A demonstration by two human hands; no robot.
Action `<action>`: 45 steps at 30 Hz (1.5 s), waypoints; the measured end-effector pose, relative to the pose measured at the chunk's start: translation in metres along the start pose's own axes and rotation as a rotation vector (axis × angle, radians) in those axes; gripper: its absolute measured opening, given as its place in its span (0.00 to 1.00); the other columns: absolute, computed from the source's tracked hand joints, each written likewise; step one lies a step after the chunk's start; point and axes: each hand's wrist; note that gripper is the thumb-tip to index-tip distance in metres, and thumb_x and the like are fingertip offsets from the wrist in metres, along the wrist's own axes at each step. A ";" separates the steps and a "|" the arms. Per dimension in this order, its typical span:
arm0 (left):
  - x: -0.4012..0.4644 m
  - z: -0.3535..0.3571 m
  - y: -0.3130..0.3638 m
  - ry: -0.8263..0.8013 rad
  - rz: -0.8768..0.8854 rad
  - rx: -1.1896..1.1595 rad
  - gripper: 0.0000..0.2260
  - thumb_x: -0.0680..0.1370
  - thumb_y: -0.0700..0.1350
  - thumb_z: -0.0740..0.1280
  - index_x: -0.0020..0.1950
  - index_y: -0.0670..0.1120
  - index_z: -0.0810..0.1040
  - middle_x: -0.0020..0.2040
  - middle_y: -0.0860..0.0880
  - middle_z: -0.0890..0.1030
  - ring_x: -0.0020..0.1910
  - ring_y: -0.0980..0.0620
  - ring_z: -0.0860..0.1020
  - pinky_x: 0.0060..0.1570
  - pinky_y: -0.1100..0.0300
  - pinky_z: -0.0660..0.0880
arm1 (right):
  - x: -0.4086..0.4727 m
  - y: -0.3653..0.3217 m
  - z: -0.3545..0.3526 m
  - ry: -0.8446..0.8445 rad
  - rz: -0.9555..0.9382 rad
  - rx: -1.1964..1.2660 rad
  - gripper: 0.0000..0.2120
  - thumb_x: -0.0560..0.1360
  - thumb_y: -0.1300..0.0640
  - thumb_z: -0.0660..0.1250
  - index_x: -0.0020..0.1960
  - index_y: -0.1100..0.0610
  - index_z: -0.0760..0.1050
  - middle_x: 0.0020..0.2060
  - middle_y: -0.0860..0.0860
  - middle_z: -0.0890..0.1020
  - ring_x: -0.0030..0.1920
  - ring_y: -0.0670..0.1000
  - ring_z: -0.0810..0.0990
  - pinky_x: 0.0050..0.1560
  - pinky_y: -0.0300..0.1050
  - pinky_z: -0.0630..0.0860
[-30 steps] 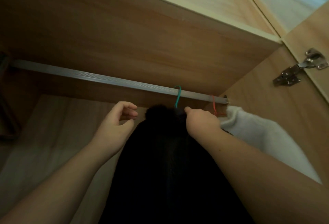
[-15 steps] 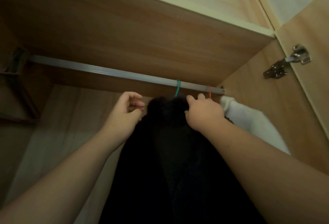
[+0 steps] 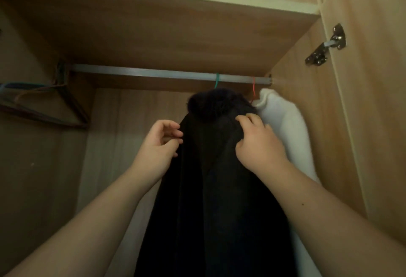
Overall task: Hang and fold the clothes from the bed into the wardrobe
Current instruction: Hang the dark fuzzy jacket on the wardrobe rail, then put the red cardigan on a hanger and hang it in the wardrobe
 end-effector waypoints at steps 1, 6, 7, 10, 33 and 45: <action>-0.012 -0.002 0.003 0.003 -0.026 0.005 0.14 0.77 0.29 0.60 0.59 0.41 0.73 0.50 0.47 0.78 0.50 0.50 0.78 0.43 0.57 0.75 | -0.015 0.001 0.000 0.012 -0.006 0.046 0.30 0.76 0.57 0.61 0.76 0.47 0.60 0.76 0.48 0.61 0.68 0.60 0.68 0.62 0.56 0.73; -0.081 -0.012 0.025 -0.011 -0.101 -0.020 0.15 0.77 0.30 0.59 0.59 0.45 0.73 0.51 0.47 0.79 0.47 0.51 0.81 0.44 0.53 0.77 | -0.112 0.002 -0.012 0.034 0.084 0.415 0.24 0.75 0.61 0.63 0.71 0.49 0.68 0.69 0.48 0.71 0.67 0.52 0.73 0.67 0.45 0.69; -0.097 -0.015 0.030 -0.032 -0.101 -0.019 0.15 0.77 0.30 0.59 0.58 0.46 0.73 0.51 0.47 0.79 0.46 0.51 0.81 0.42 0.54 0.76 | -0.135 0.001 -0.019 0.018 0.147 0.488 0.23 0.76 0.61 0.63 0.70 0.48 0.69 0.67 0.48 0.73 0.65 0.51 0.74 0.64 0.42 0.70; -0.153 -0.024 0.044 -0.089 -0.141 -0.032 0.16 0.77 0.29 0.60 0.56 0.48 0.74 0.49 0.47 0.80 0.44 0.50 0.81 0.40 0.55 0.75 | -0.201 -0.008 -0.044 -0.028 0.295 0.589 0.21 0.78 0.62 0.62 0.68 0.47 0.70 0.61 0.48 0.75 0.60 0.47 0.76 0.54 0.41 0.72; -0.516 0.059 0.273 -0.559 -0.474 -0.524 0.14 0.78 0.29 0.59 0.59 0.44 0.72 0.43 0.48 0.80 0.42 0.49 0.80 0.43 0.51 0.74 | -0.596 -0.039 -0.422 0.102 0.733 0.414 0.22 0.75 0.70 0.60 0.59 0.45 0.70 0.49 0.49 0.80 0.51 0.49 0.80 0.58 0.55 0.78; -0.747 0.202 0.495 -0.906 -0.556 -0.891 0.15 0.75 0.30 0.61 0.54 0.48 0.71 0.42 0.48 0.78 0.37 0.55 0.79 0.38 0.62 0.73 | -0.836 0.023 -0.714 0.209 1.091 0.067 0.25 0.75 0.71 0.59 0.56 0.41 0.70 0.47 0.48 0.80 0.49 0.50 0.81 0.51 0.54 0.79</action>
Point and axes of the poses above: each hand's wrist, its own x-axis towards the middle knuckle, its own z-axis out of the palm, y = z × x
